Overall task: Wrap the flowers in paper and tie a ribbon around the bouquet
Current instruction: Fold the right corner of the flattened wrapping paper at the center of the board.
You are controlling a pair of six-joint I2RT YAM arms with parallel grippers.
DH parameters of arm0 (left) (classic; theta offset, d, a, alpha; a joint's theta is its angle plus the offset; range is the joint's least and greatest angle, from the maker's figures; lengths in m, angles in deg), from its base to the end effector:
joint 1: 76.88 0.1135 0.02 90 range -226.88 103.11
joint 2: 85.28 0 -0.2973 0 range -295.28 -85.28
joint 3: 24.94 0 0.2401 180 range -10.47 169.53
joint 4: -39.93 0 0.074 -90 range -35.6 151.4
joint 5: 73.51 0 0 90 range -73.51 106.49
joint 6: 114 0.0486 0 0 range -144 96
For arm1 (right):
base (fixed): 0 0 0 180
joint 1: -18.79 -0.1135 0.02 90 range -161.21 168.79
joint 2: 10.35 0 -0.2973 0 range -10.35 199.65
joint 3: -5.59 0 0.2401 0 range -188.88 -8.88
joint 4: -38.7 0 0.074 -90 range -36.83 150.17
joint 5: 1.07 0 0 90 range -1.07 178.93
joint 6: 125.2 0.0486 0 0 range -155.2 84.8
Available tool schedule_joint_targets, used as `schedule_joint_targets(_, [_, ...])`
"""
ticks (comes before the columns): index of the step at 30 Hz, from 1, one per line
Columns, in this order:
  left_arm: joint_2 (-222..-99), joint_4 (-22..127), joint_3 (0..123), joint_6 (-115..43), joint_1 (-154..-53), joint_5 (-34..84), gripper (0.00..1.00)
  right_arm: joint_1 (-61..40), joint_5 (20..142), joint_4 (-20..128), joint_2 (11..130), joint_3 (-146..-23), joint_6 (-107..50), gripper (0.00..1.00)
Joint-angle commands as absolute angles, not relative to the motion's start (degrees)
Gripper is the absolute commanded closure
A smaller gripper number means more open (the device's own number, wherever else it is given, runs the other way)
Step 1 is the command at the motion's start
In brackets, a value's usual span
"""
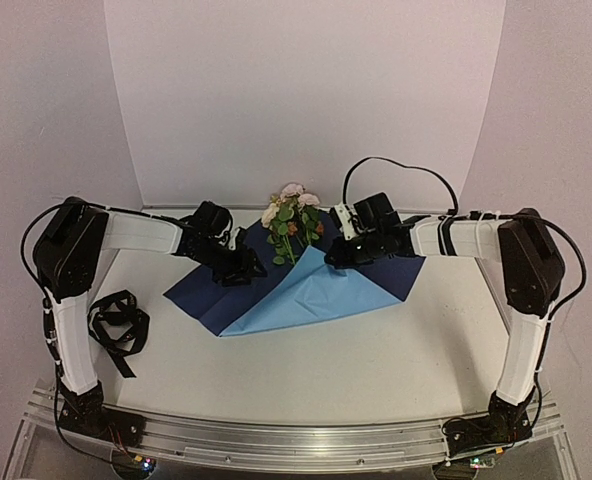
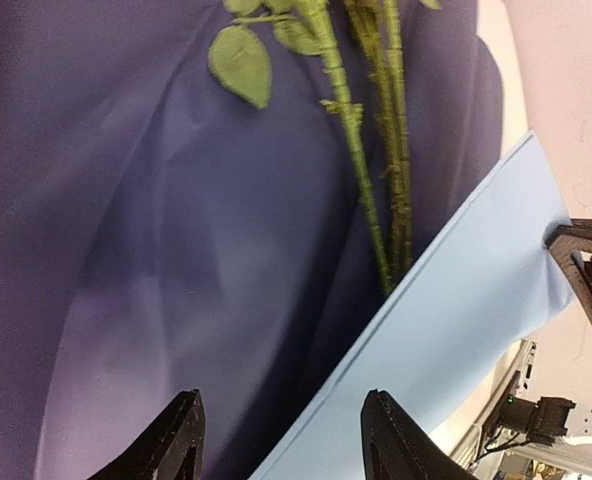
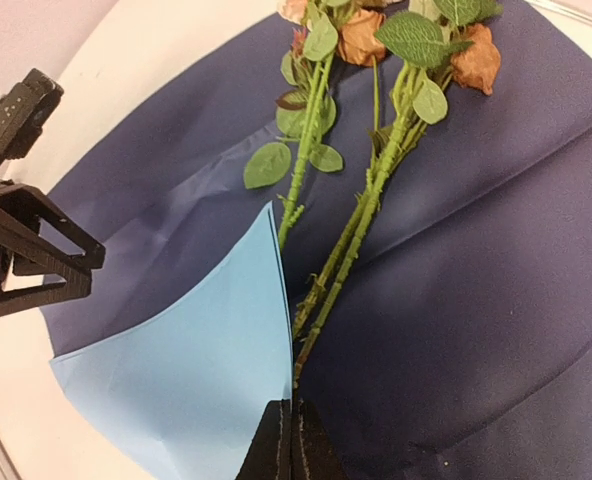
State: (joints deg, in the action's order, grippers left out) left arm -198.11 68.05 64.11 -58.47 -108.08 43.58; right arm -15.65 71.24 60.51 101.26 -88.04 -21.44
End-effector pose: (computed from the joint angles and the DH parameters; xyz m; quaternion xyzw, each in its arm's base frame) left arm 0.3541 -0.2403 0.1984 0.0502 0.9208 -0.3581 0.1466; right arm 0.3630 0.2668 0.2388 -0.2248 0.8685 0.2983 0.3258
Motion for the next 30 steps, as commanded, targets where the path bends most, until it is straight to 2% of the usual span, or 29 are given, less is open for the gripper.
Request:
schedule_joint_targets(1, [-200.16, 71.22, 64.93, -59.03, -106.8, 42.18, 0.44, -15.28, 73.42, 57.39, 102.45, -91.37, -20.45, 1.0])
schedule_joint_targets(17, [-203.22, 76.06, 61.51, -55.97, -105.38, 45.35, 0.6, -14.8, 74.7, 56.01, 104.8, -92.88, -18.69, 1.0])
schedule_joint_targets(25, [-202.5, 80.11, 64.15, -53.66, -104.57, 43.86, 0.6, -13.91, 75.53, 56.07, 109.05, -95.27, -16.3, 1.0])
schedule_joint_targets(30, [-201.94, 84.62, 69.78, -51.86, -104.57, 42.09, 0.56, -13.91, 75.88, 56.75, 110.12, -96.45, -15.82, 1.0])
